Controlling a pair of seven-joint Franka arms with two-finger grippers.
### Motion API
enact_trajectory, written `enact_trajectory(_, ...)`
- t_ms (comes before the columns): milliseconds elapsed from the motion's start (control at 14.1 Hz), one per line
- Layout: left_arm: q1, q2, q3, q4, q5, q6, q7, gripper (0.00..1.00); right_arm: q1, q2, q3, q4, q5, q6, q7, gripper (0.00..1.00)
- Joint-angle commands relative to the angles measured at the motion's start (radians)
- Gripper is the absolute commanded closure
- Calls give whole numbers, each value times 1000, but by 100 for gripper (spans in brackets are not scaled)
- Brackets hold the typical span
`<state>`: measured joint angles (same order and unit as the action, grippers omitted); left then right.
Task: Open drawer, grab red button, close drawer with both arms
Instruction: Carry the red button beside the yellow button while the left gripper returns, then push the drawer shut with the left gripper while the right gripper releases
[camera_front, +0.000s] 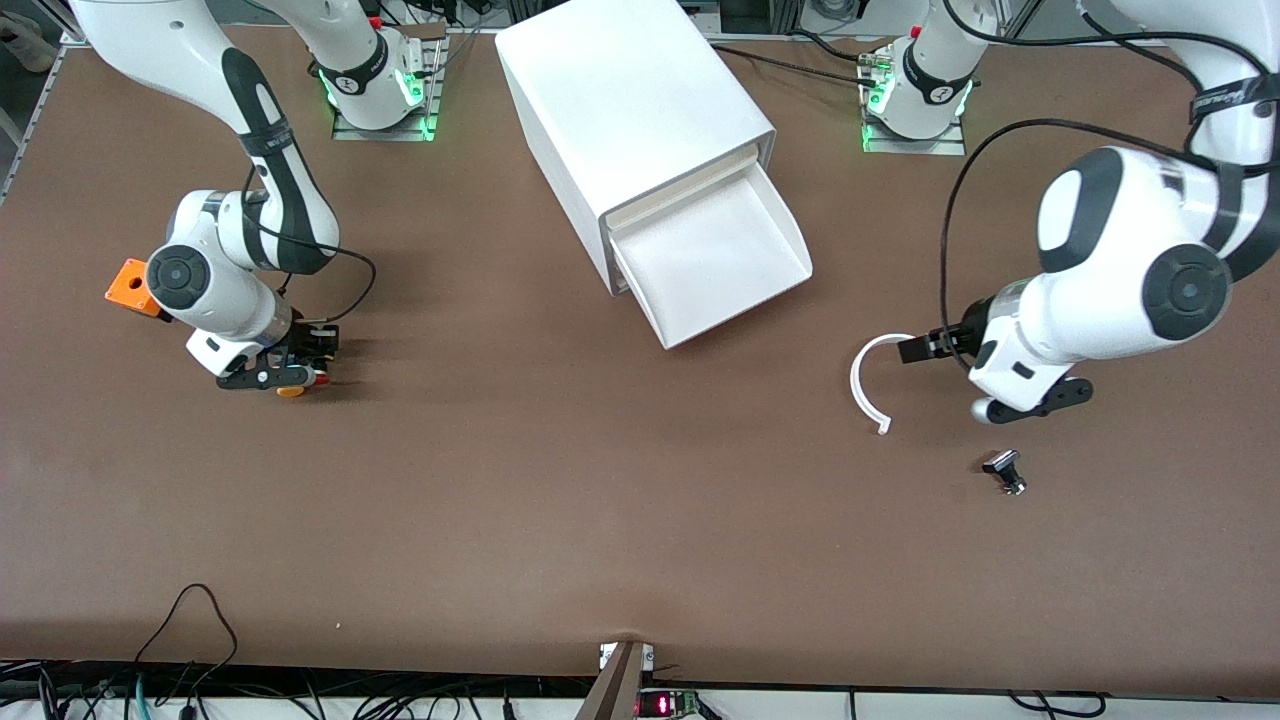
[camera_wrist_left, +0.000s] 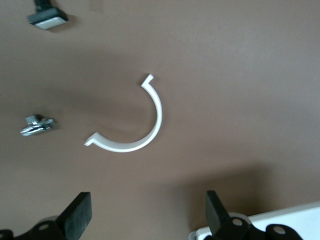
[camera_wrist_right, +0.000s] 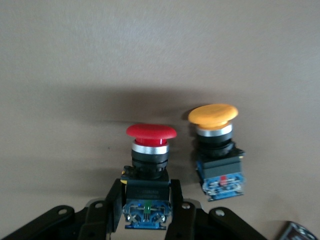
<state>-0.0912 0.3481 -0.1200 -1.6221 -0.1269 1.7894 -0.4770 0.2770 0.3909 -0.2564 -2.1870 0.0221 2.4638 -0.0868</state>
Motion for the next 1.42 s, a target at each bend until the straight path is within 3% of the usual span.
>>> enact_trajectory(0, -25, -8, -46, -119, -13, 169, -96, 0, -15, 3, 20, -10, 12, 4, 7, 71)
enact_trajectory(142, -54, -3, -49, -134, -7, 194, -173, 0, -16, 5, 22, -11, 12, 0, 7, 70)
enact_trajectory(213, -70, 0, -50, -137, -7, 199, -199, 0, -18, 9, 22, -10, 12, 0, 7, 63)
enact_trajectory(355, -97, 11, -53, -144, -11, 226, -254, 0, -30, 6, 23, 1, 36, -3, 42, 0)
enact_trajectory(638, -105, 12, -98, -260, -13, 395, -293, 0, -33, -29, 52, 123, 53, -127, 122, 0)
enact_trajectory(922, -107, 20, -122, -275, -14, 419, -351, 0, -36, -53, 51, 309, 55, -352, 121, 0)
enact_trajectory(1135, -114, 23, -145, -340, -14, 502, -365, 0, -42, -55, 48, 494, 62, -547, 121, 0)
enact_trajectory(1348, -114, 19, -193, -377, -14, 512, -364, 0, -82, -63, 51, 610, 68, -664, 116, 0)
